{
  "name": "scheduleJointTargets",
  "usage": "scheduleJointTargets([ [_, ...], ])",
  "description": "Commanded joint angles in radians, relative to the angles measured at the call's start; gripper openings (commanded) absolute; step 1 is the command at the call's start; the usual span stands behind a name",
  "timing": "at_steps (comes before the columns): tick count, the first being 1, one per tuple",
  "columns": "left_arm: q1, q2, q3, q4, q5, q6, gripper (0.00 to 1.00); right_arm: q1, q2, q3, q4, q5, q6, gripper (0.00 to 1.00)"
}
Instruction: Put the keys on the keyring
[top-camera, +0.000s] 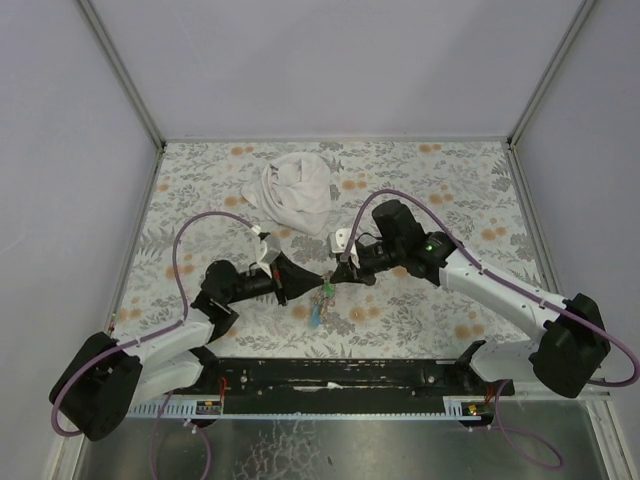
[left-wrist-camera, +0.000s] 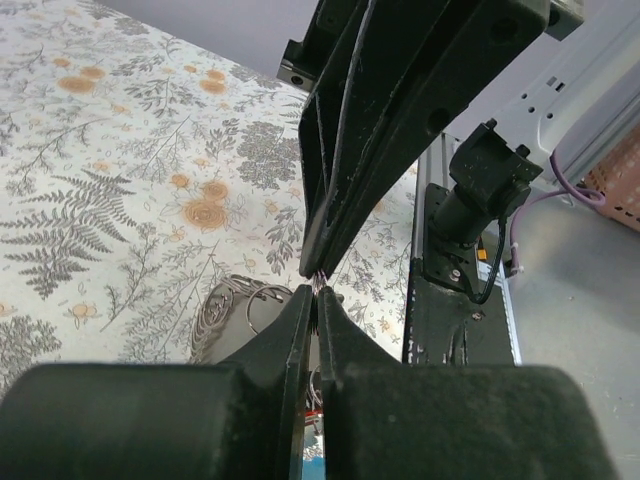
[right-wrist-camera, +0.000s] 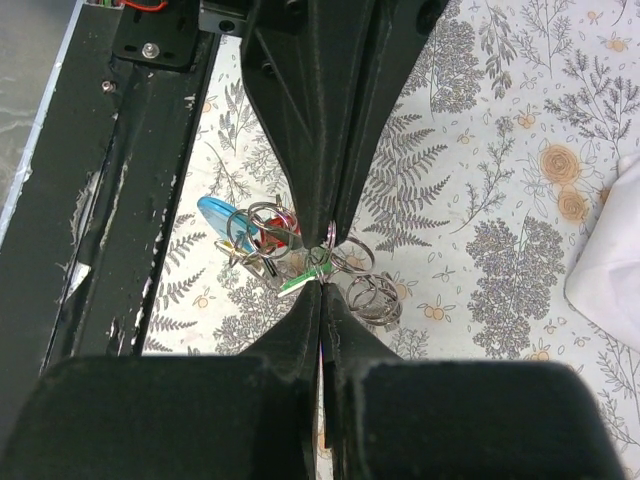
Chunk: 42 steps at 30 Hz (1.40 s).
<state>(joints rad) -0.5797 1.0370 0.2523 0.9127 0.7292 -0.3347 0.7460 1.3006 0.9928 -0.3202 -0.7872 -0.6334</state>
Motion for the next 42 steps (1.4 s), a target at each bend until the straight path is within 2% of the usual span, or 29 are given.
scheduleJointTargets([
  [1, -0.002, -0.041, -0.056, 0.221, -0.178, -0.082, 0.00, -0.001, -0.021, -0.060, 0.055, -0.022, 0.091, 0.00],
  [4, -0.029, -0.043, -0.080, 0.260, -0.249, -0.095, 0.00, -0.001, -0.011, -0.088, 0.116, -0.040, 0.127, 0.00],
  [9, -0.101, -0.032, -0.110, 0.295, -0.447, -0.117, 0.00, 0.010, -0.043, -0.152, 0.245, -0.045, 0.185, 0.00],
  [13, -0.130, -0.011, -0.130, 0.342, -0.570, -0.152, 0.00, 0.028, -0.068, -0.184, 0.283, -0.024, 0.192, 0.00],
  [21, -0.197, 0.058, -0.151, 0.481, -0.679, -0.187, 0.00, 0.042, -0.067, -0.223, 0.358, 0.009, 0.267, 0.00],
  [26, -0.210, 0.063, -0.190, 0.551, -0.802, -0.226, 0.00, 0.047, -0.088, -0.264, 0.410, 0.036, 0.325, 0.00],
  [35, -0.239, 0.123, -0.186, 0.653, -0.843, -0.260, 0.00, 0.072, -0.046, -0.292, 0.593, 0.080, 0.488, 0.00],
  [42, -0.238, 0.099, -0.207, 0.681, -0.872, -0.255, 0.00, 0.085, -0.045, -0.316, 0.621, 0.207, 0.598, 0.00],
])
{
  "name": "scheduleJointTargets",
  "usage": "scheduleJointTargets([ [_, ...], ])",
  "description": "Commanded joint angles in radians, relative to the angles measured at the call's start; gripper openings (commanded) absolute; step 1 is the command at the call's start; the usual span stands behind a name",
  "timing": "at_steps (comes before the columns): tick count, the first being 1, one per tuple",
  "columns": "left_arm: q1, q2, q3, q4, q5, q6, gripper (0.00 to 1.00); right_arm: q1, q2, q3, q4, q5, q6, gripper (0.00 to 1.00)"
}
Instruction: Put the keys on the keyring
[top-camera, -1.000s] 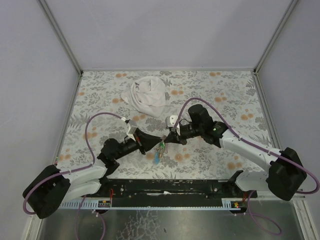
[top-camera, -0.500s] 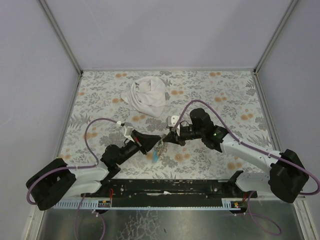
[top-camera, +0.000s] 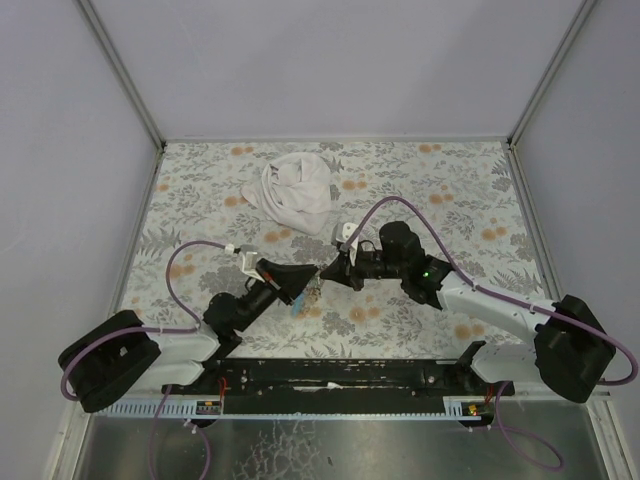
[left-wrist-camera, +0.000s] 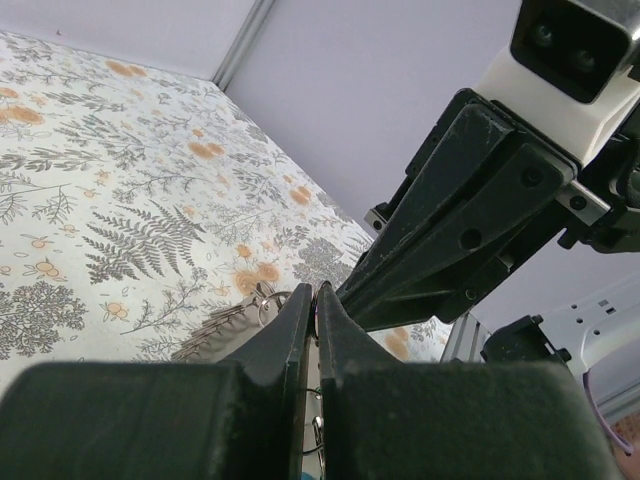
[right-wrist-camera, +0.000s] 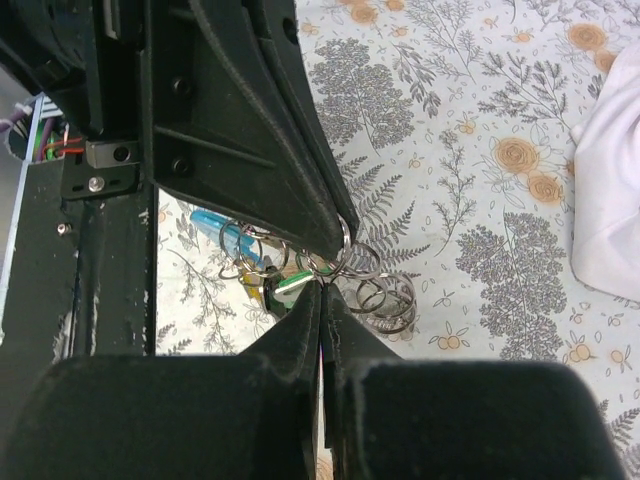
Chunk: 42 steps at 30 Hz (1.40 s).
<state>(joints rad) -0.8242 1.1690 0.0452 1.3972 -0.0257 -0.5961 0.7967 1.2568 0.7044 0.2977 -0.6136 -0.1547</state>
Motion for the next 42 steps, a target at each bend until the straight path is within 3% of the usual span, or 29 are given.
scheduleJointTargets([
  [1, 0.006, -0.044, -0.003, 0.197, -0.122, 0.011, 0.00, 0.035, 0.002, -0.024, -0.010, 0.046, 0.130, 0.00],
  [8, 0.006, -0.063, -0.011, 0.195, -0.139, -0.001, 0.00, 0.034, 0.032, -0.069, 0.117, -0.016, 0.249, 0.00],
  [14, 0.006, -0.022, -0.011, 0.202, -0.149, -0.014, 0.00, 0.036, 0.072, -0.123, 0.369, -0.126, 0.358, 0.00],
  [21, 0.006, -0.115, -0.043, 0.200, -0.146, 0.021, 0.00, -0.022, 0.102, -0.172, 0.431, -0.029, 0.607, 0.00],
  [29, 0.007, -0.117, -0.037, 0.202, -0.095, 0.043, 0.00, -0.036, 0.170, -0.179, 0.539, -0.112, 0.772, 0.00],
  [33, 0.006, -0.121, -0.025, 0.199, -0.008, 0.084, 0.00, -0.043, 0.102, -0.218, 0.577, -0.122, 0.664, 0.00],
  [39, 0.017, -0.139, -0.022, 0.155, 0.099, 0.115, 0.00, -0.095, -0.111, -0.157, 0.224, -0.159, 0.198, 0.26],
  [42, 0.037, -0.133, -0.017, 0.159, 0.150, 0.108, 0.00, -0.118, -0.164, -0.123, 0.125, -0.212, 0.050, 0.37],
])
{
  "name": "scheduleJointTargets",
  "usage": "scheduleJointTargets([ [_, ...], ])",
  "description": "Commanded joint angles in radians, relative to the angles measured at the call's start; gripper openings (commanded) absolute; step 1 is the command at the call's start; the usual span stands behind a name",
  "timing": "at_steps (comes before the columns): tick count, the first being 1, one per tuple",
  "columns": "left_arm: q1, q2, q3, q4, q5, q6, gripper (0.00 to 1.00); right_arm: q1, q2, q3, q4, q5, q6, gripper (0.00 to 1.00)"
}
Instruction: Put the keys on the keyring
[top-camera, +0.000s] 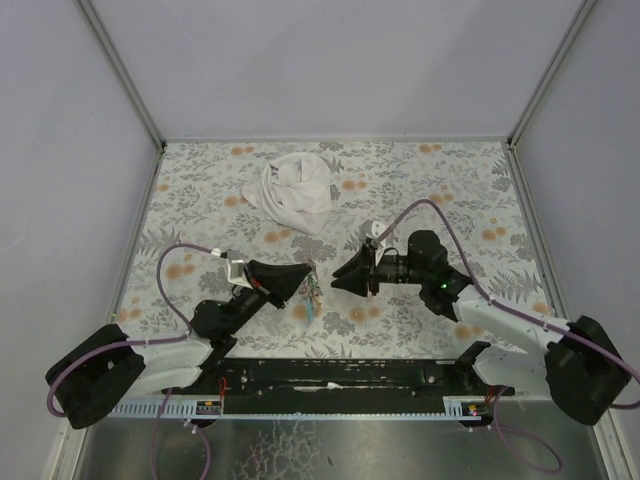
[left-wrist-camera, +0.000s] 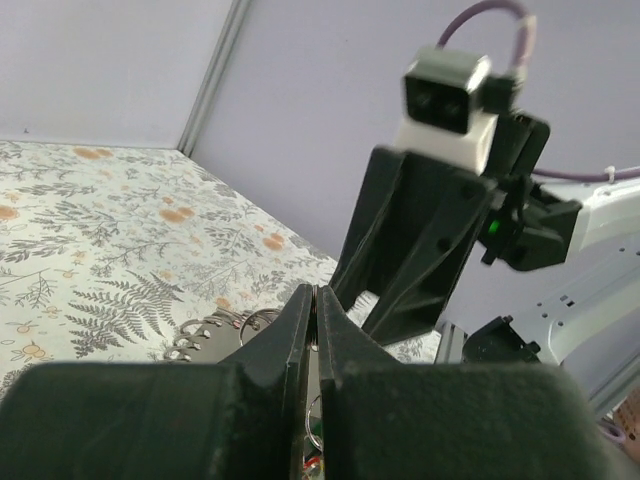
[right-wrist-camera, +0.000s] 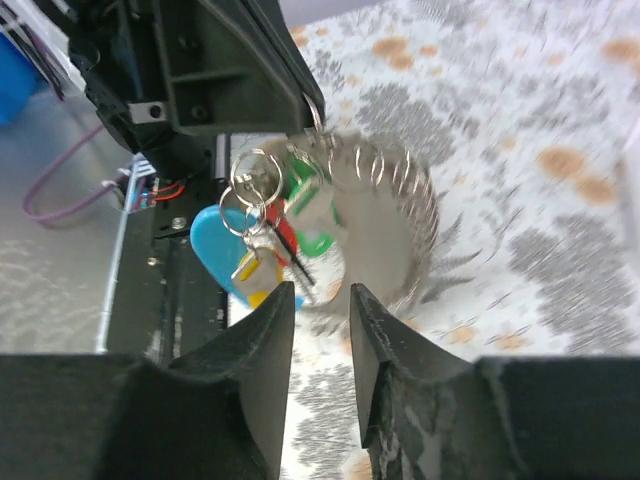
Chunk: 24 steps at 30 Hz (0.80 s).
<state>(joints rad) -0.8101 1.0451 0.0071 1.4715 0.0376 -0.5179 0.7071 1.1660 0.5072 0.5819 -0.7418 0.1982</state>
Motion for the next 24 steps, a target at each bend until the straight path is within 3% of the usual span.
scheduleJointTargets([
  [1, 0.029, -0.001, 0.026, 0.089, 0.104, 0.026, 0.00, -0.036, -0.074, 0.088, -0.176, -0.120, -0.338, 0.38],
  [9, 0.043, 0.067, 0.069, 0.130, 0.228, -0.001, 0.00, -0.038, 0.060, 0.230, -0.212, -0.402, -0.458, 0.41],
  [24, 0.043, 0.075, 0.097, 0.133, 0.273, -0.011, 0.00, -0.038, 0.117, 0.266, -0.215, -0.439, -0.455, 0.39],
])
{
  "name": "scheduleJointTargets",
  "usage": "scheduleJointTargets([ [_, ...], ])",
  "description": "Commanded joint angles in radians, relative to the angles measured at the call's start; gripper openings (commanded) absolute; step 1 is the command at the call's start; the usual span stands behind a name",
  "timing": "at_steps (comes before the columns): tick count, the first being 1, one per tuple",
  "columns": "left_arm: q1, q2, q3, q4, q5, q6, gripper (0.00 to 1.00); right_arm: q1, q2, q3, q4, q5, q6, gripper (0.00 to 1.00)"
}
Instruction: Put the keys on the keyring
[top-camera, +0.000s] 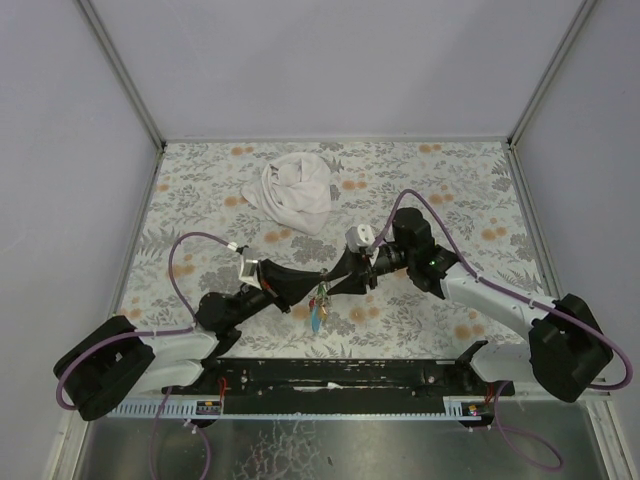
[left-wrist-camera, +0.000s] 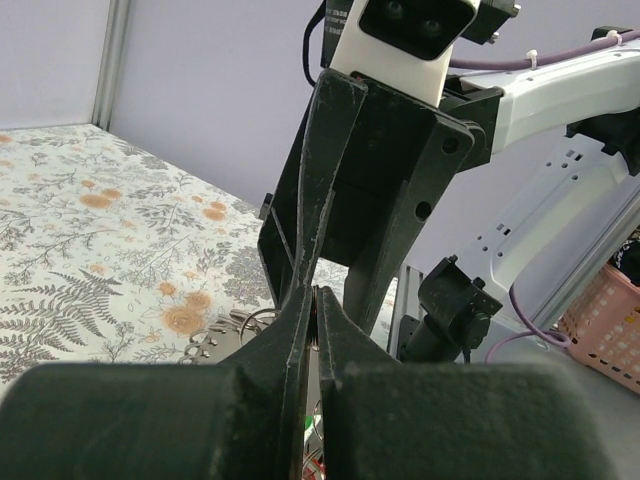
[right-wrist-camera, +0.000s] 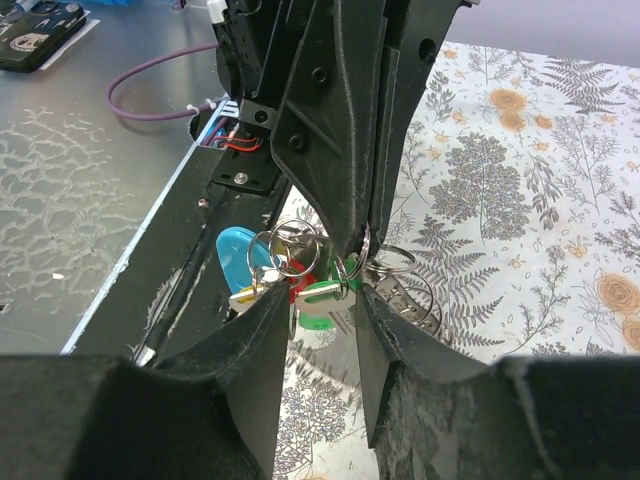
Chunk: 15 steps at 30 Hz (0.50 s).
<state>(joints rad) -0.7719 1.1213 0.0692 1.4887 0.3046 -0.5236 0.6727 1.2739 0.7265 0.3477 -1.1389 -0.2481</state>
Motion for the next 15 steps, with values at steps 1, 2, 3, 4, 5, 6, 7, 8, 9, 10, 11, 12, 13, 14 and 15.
scheduleJointTargets([
  [1, 0.005, 0.000, 0.035, 0.115, 0.004, -0.006, 0.00, -0.004, 0.012, 0.046, 0.027, -0.047, 0.000, 0.37],
  [2, 0.004, 0.001, 0.036, 0.114, 0.004, -0.006, 0.00, -0.004, 0.015, 0.046, 0.036, -0.053, 0.007, 0.36],
  [3, 0.005, 0.004, 0.038, 0.115, 0.005, -0.006, 0.00, -0.004, 0.017, 0.045, 0.044, -0.056, 0.014, 0.36],
  [4, 0.004, 0.006, 0.040, 0.114, 0.004, -0.007, 0.00, -0.004, 0.021, 0.044, 0.054, -0.061, 0.025, 0.36],
  [5, 0.004, 0.009, 0.040, 0.115, 0.006, -0.007, 0.00, -0.004, 0.023, 0.041, 0.069, -0.066, 0.035, 0.35],
  [6, 0.004, 0.011, 0.041, 0.116, 0.008, -0.007, 0.00, -0.004, 0.027, 0.041, 0.083, -0.070, 0.048, 0.34],
  [7, 0.003, 0.014, 0.042, 0.116, 0.010, -0.007, 0.00, -0.004, 0.030, 0.040, 0.098, -0.075, 0.060, 0.34],
  [8, 0.004, 0.016, 0.043, 0.116, 0.012, -0.007, 0.00, -0.004, 0.035, 0.038, 0.115, -0.079, 0.073, 0.33],
  [9, 0.004, 0.018, 0.044, 0.116, 0.013, -0.007, 0.00, -0.004, 0.038, 0.036, 0.133, -0.081, 0.084, 0.33],
  [10, 0.005, 0.019, 0.045, 0.116, 0.012, -0.007, 0.00, -0.004, 0.041, 0.035, 0.144, -0.087, 0.090, 0.32],
  [11, 0.004, 0.019, 0.044, 0.117, 0.013, -0.007, 0.00, -0.004, 0.045, 0.036, 0.153, -0.090, 0.100, 0.32],
  [12, 0.005, 0.018, 0.044, 0.116, 0.012, -0.007, 0.00, -0.004, 0.047, 0.037, 0.158, -0.093, 0.106, 0.29],
  [13, 0.005, 0.017, 0.043, 0.116, 0.012, -0.007, 0.00, -0.004, 0.050, 0.038, 0.158, -0.096, 0.109, 0.27],
  [14, 0.004, 0.016, 0.043, 0.116, 0.012, -0.006, 0.00, -0.004, 0.054, 0.040, 0.157, -0.098, 0.110, 0.25],
  [15, 0.004, 0.017, 0.043, 0.116, 0.011, -0.006, 0.00, -0.004, 0.056, 0.040, 0.157, -0.099, 0.111, 0.23],
])
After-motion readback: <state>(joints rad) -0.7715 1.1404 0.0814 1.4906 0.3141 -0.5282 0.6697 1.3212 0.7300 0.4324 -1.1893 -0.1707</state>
